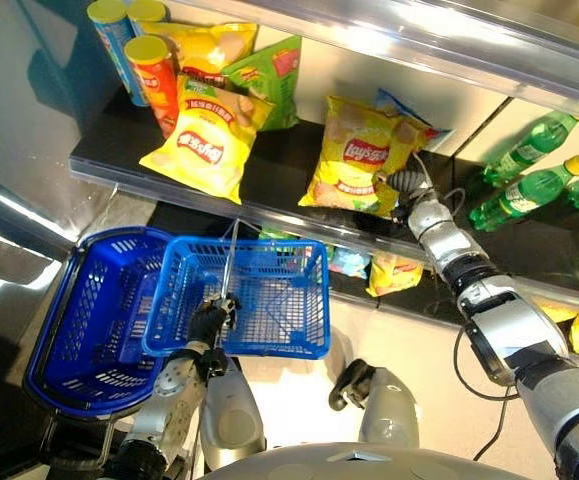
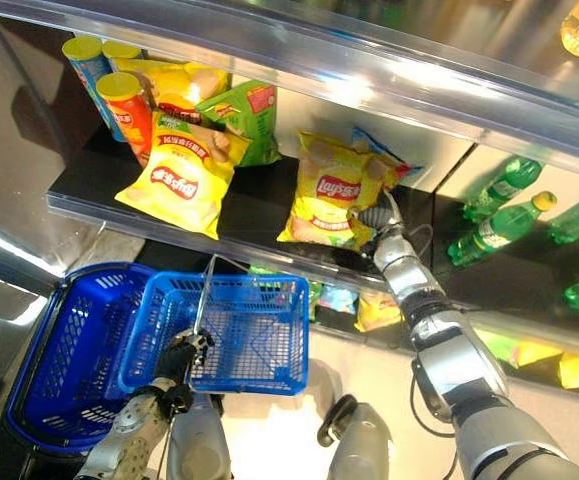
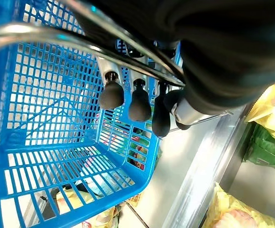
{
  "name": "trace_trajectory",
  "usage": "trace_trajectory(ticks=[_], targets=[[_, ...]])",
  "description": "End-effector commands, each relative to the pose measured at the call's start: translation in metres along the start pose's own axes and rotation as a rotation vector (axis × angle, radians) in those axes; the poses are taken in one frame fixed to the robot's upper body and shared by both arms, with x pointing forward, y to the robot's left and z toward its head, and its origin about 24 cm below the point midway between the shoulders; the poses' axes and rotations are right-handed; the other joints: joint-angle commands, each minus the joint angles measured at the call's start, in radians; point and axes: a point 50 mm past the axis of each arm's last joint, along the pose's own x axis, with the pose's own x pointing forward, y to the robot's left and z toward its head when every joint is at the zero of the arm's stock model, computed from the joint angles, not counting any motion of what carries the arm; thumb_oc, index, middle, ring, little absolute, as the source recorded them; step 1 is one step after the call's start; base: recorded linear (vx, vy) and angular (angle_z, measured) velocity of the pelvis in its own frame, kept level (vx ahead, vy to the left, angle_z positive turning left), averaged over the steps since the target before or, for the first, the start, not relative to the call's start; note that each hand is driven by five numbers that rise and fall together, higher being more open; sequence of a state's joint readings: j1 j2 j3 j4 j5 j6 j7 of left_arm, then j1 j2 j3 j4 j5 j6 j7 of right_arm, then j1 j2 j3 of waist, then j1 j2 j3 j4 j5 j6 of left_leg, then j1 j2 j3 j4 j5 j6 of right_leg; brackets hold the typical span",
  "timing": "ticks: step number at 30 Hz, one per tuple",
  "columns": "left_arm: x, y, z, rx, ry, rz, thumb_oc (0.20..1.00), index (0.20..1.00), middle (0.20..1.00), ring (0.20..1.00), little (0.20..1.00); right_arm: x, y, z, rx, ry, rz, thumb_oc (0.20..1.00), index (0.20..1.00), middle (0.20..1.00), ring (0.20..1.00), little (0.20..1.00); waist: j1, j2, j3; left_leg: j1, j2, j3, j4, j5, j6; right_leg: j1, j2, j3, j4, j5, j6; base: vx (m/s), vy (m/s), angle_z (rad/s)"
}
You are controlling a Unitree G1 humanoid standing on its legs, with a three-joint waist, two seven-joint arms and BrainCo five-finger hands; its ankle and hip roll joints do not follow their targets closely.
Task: Pick up the snacks into the basket
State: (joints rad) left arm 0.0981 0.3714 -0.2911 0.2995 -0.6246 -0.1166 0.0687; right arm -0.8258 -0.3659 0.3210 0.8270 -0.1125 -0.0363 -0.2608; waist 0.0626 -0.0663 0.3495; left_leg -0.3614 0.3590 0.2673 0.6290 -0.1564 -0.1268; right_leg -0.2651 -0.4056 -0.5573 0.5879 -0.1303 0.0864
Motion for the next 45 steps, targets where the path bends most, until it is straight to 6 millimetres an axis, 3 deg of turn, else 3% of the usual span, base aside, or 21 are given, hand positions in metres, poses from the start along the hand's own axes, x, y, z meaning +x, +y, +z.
trace_trajectory(ticks=[1, 8, 15, 16, 20, 21, 22, 25, 28, 31, 40, 45], targets=[[0.002, -0.032, 0.055, -0.055, -0.293, -0.141, 0.2, 0.2, 0.2, 0.2, 0.2, 0.005, -0.026, 0.027, -0.064, -0.134, -0.126, 0.2, 0.2, 0.2, 0.2, 0.2, -0.001, 0.008, -0.011, 0.044, -0.035, 0.053, -0.009, -0.056, 0.07, 0.03, -0.015, -0.001, 0.065, 0.029, 0.077, 0.0, 0.0, 0.0], [0.003, -0.03, 0.055, -0.05, -0.296, -0.134, 0.2, 0.2, 0.2, 0.2, 0.2, -0.01, -0.04, 0.017, -0.153, -0.156, -0.221, 0.2, 0.2, 0.2, 0.2, 0.2, -0.008, 0.012, -0.01, 0.043, -0.032, 0.051, -0.011, -0.055, 0.071, 0.031, -0.015, -0.005, 0.065, 0.025, 0.08, 0.0, 0.0, 0.0], [0.003, -0.03, 0.053, -0.038, -0.294, -0.134, 0.2, 0.2, 0.2, 0.2, 0.2, -0.022, -0.049, 0.022, -0.079, -0.222, -0.279, 0.2, 0.2, 0.2, 0.2, 0.2, -0.01, 0.011, -0.012, 0.044, -0.032, 0.048, -0.014, -0.052, 0.073, 0.035, -0.013, -0.008, 0.061, 0.022, 0.08, 0.0, 0.0, 0.0], [0.002, -0.031, 0.053, -0.038, -0.298, -0.143, 0.2, 0.2, 0.2, 0.2, 0.2, -0.027, -0.046, 0.026, 0.102, -0.258, -0.275, 0.2, 0.2, 0.2, 0.2, 0.2, -0.009, 0.012, -0.012, 0.045, -0.032, 0.048, -0.019, -0.048, 0.074, 0.039, -0.014, -0.011, 0.058, 0.022, 0.079, 0.0, 0.0, 0.0], [0.0, -0.032, 0.051, -0.044, -0.287, -0.165, 0.2, 0.2, 0.2, 0.2, 0.2, -0.028, -0.031, 0.028, 0.493, -0.263, -0.185, 0.2, 0.2, 0.2, 0.2, 0.2, -0.001, 0.009, -0.014, 0.048, -0.032, 0.048, -0.022, -0.043, 0.073, 0.042, -0.016, -0.016, 0.057, 0.023, 0.078, 0.0, 0.0, 0.0], [-0.001, -0.033, 0.05, -0.059, -0.28, -0.176, 0.2, 0.2, 0.2, 0.2, 0.2, -0.026, -0.024, 0.027, 0.689, -0.242, -0.154, 0.2, 0.2, 0.2, 0.2, 0.2, 0.005, 0.007, -0.017, 0.051, -0.033, 0.049, -0.025, -0.041, 0.071, 0.045, -0.016, -0.017, 0.053, 0.027, 0.078, 0.0, 0.0, 0.0], [-0.001, -0.033, 0.05, -0.059, -0.28, -0.176, 0.2, 0.2, 0.2, 0.2, 0.2, -0.025, -0.025, 0.027, 0.692, -0.243, -0.152, 0.2, 0.2, 0.2, 0.2, 0.2, 0.005, 0.007, -0.017, 0.051, -0.033, 0.05, -0.025, -0.041, 0.071, 0.045, -0.016, -0.017, 0.053, 0.027, 0.078, 0.0, 0.0, 0.0], [-0.002, -0.033, 0.049, -0.075, -0.275, -0.189, 0.2, 0.2, 0.2, 0.2, 0.2, -0.022, -0.014, 0.035, 0.914, -0.25, -0.073, 0.2, 0.2, 0.2, 0.2, 0.2, 0.012, 0.004, -0.021, 0.055, -0.034, 0.053, -0.033, -0.037, 0.067, 0.049, -0.015, -0.017, 0.047, 0.033, 0.077, 0.0, 0.0, 0.0], [-0.003, -0.032, 0.048, -0.077, -0.267, -0.186, 0.2, 0.2, 0.2, 0.2, 0.2, -0.024, -0.008, 0.042, 0.96, -0.268, -0.017, 0.2, 0.2, 0.2, 0.2, 0.2, 0.014, -0.002, -0.025, 0.059, -0.035, 0.056, -0.04, -0.032, 0.063, 0.052, -0.013, -0.02, 0.041, 0.038, 0.077, 0.0, 0.0, 0.0], [-0.003, -0.031, 0.047, -0.077, -0.264, -0.181, 0.2, 0.2, 0.2, 0.2, 0.2, -0.028, -0.005, 0.044, 0.943, -0.288, 0.021, 0.2, 0.2, 0.2, 0.2, 0.2, 0.013, -0.005, -0.026, 0.061, -0.034, 0.057, -0.045, -0.03, 0.063, 0.053, -0.012, -0.022, 0.039, 0.04, 0.077, 0.0, 0.0, 0.0], [-0.004, -0.032, 0.06, -0.08, -0.329, -0.197, 0.2, 0.2, 0.2, 0.2, 0.2, -0.053, 0.001, 0.033, 0.656, -0.335, 0.096, 0.2, 0.2, 0.2, 0.2, 0.2, 0.011, -0.006, -0.015, 0.069, -0.038, 0.055, -0.055, -0.027, 0.065, 0.061, -0.016, -0.029, 0.032, 0.043, 0.079, 0.0, 0.002, 0.02], [-0.009, -0.039, 0.077, -0.149, -0.404, -0.237, 0.2, 0.2, 0.2, 0.2, 0.2, -0.075, 0.016, 0.012, 0.397, -0.311, 0.191, 0.2, 0.2, 0.2, 0.2, 0.2, 0.004, 0.0, -0.002, 0.07, -0.043, 0.05, -0.056, -0.025, 0.066, 0.062, -0.024, -0.034, 0.036, 0.042, 0.081, 0.0, 0.004, 0.02]])
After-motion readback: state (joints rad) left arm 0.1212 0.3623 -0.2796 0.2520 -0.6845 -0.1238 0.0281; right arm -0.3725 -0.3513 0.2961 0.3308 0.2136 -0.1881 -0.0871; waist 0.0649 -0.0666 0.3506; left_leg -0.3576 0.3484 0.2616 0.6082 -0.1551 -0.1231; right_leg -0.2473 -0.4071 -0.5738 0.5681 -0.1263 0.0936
